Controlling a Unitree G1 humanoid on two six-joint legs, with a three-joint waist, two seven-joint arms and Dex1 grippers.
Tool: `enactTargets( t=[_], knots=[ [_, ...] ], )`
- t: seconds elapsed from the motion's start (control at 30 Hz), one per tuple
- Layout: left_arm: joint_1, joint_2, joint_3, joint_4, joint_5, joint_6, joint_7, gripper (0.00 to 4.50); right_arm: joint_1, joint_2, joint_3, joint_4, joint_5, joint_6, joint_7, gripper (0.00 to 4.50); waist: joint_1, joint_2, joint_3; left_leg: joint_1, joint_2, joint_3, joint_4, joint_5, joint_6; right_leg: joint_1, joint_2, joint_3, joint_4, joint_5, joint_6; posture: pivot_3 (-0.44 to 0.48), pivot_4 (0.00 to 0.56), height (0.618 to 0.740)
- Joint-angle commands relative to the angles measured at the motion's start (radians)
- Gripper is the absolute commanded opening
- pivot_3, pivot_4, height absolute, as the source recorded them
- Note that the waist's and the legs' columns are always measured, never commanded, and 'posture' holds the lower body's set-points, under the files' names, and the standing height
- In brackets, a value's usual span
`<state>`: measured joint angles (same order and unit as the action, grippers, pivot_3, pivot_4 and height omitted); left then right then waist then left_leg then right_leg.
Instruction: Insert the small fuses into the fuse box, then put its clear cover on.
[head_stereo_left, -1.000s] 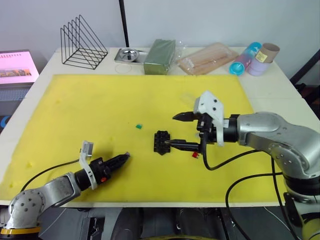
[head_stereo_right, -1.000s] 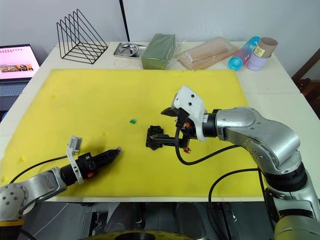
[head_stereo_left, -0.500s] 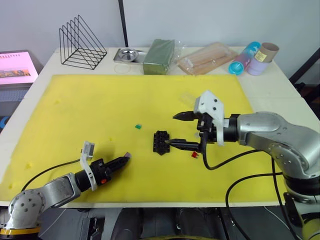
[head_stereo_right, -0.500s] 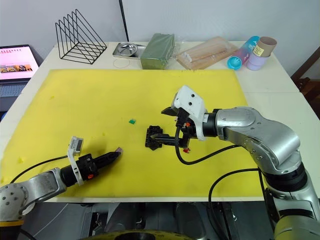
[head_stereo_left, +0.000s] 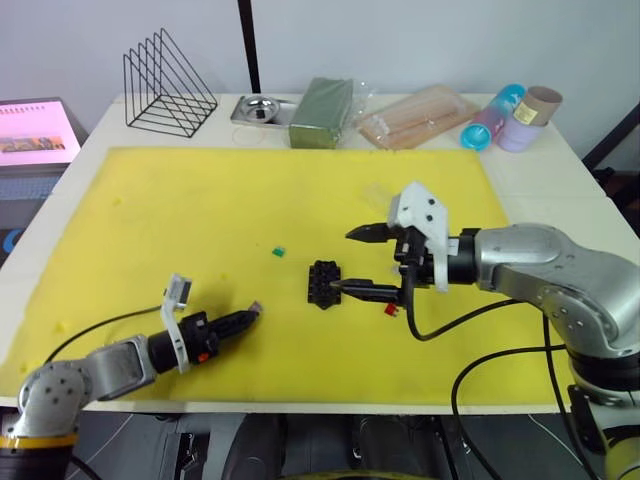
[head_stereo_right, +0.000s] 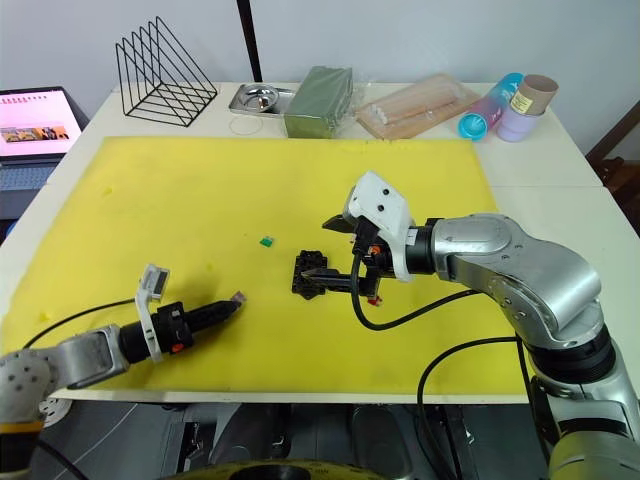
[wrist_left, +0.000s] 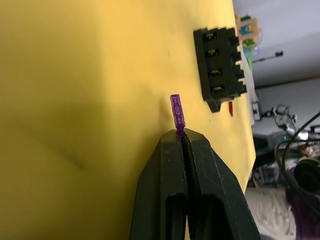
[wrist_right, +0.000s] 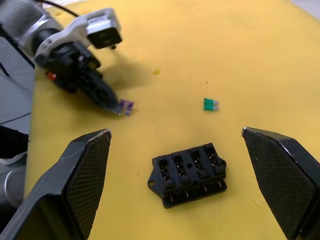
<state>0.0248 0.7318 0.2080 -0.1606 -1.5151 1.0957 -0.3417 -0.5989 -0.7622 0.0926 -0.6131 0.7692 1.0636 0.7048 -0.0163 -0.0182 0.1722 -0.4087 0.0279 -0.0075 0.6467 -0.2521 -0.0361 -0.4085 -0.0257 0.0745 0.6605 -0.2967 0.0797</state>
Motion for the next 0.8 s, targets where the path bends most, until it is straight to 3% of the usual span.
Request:
enactTargets(
  t=[0.03,0.2,0.3,0.47,0.67,0.8],
  knots=[
    [-0.025,0.015,0.030,0.050,0.049,0.012,-0.020,0.04,-0.013,-0.003,-0.019,-0.013,0.001,-0.017,0.006,4.50,-0.001,0.001,0.000,0.000,0.000,0.000,0.000,0.000,0.000,0.000,0.000,0.000,0.000,0.000,0.000,0.000,0.150,0.740],
    [-0.027,0.014,0.032,0.055,0.075,0.042,-0.056,0.04,-0.013,-0.002,-0.021,-0.015,-0.001,-0.016,0.004,4.50,-0.001,0.001,0.000,0.000,0.001,0.000,-0.001,0.000,0.000,0.000,0.000,0.001,0.000,0.000,0.000,0.000,0.150,0.740],
    [-0.015,0.039,0.034,0.014,0.093,0.056,-0.146,0.04,-0.013,-0.001,-0.022,-0.018,0.002,-0.012,0.001,4.50,-0.002,0.001,0.001,0.000,0.001,0.000,-0.001,0.000,0.000,0.000,0.000,0.001,0.000,0.000,0.000,0.000,0.150,0.740],
    [-0.017,0.074,0.017,-0.055,0.268,-0.065,-0.343,0.04,-0.015,-0.002,-0.019,-0.015,-0.002,-0.018,0.005,4.50,-0.002,0.000,0.002,-0.002,0.001,0.000,-0.001,0.000,0.000,-0.001,-0.001,0.001,-0.002,0.000,0.000,0.000,0.150,0.740],
    [-0.044,0.090,0.005,-0.078,0.356,-0.111,-0.488,0.04,-0.016,-0.004,-0.019,-0.015,-0.003,-0.021,0.013,4.50,-0.002,0.000,0.002,-0.004,0.001,0.001,-0.005,0.000,0.000,-0.001,-0.003,0.001,-0.010,0.000,-0.001,0.000,0.150,0.740],
    [-0.114,0.131,-0.025,-0.138,0.419,-0.157,-0.620,0.04,-0.022,-0.011,-0.040,-0.009,0.020,-0.008,0.025,4.50,0.004,0.000,0.002,-0.019,0.000,0.001,-0.005,0.000,-0.001,-0.014,-0.004,0.000,-0.011,0.001,0.000,0.000,0.150,0.740]
  ],
)
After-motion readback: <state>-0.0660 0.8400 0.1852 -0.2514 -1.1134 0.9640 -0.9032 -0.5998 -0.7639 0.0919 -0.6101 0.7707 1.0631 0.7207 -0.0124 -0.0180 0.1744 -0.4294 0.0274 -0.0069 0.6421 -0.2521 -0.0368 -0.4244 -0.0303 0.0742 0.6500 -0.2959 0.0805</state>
